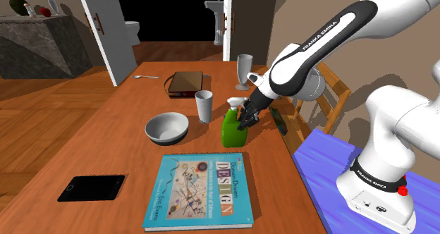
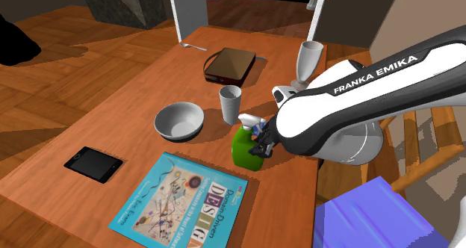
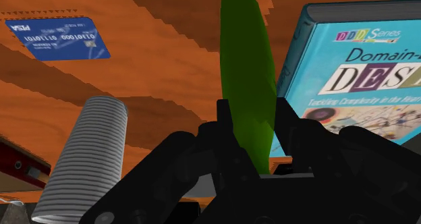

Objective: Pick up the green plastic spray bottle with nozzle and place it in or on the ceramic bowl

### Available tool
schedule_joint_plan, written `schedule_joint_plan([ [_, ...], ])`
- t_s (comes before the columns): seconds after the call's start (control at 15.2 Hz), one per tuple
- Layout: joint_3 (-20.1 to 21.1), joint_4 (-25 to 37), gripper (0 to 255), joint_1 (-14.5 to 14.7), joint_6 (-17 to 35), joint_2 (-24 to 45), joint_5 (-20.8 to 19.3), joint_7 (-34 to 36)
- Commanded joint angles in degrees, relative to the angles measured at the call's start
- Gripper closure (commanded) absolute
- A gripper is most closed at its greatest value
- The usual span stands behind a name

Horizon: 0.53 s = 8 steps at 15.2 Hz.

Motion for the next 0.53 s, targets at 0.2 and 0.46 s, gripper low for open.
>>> schedule_joint_plan([
  [0.2, 1.89, -0.22, 255, -2.3, -0.8, -0.78, -2.41, 2.16],
  [0.46, 8.04, -0.44, 255, -9.9, -4.35, -3.9, -9.83, 8.92],
])
